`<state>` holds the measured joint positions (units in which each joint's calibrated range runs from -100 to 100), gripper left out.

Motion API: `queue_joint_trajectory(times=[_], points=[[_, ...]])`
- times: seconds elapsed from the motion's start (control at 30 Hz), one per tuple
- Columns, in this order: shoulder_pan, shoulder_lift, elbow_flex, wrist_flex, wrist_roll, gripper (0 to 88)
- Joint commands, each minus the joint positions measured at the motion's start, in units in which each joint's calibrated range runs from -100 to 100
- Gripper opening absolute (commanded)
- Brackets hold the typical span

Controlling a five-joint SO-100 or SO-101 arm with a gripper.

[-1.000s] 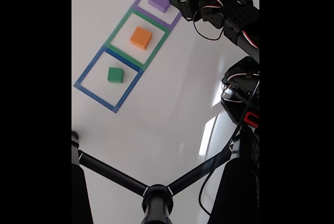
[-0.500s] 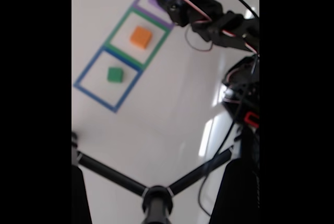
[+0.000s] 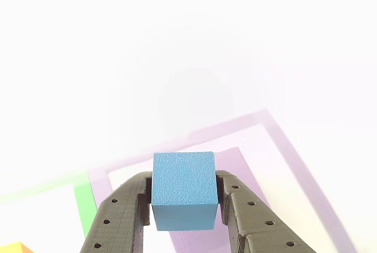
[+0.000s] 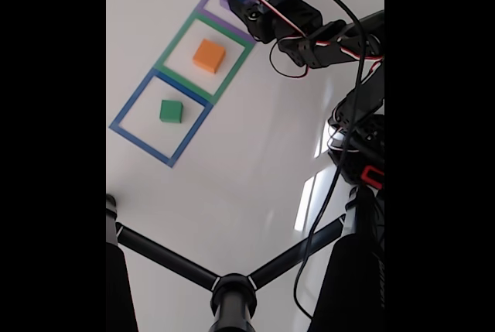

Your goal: Tower of hanoi

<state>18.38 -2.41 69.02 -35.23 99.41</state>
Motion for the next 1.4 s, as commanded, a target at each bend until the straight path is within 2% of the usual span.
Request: queue_joint_trajectory(times=[0.0, 0.43, 0.97, 1.2, 1.37], points=[[0.9, 0.6, -2.7, -2.3, 0.6, 1.5], [3.4, 3.5, -5.3, -2.3, 0.6, 1.5], [2.4, 7.9, -6.7, -5.6, 0.6, 2.1], [2.3, 9.4, -6.1, -7.9, 0.6, 10.4], [2.0, 9.7, -6.0, -8.3, 0.6, 12.5]])
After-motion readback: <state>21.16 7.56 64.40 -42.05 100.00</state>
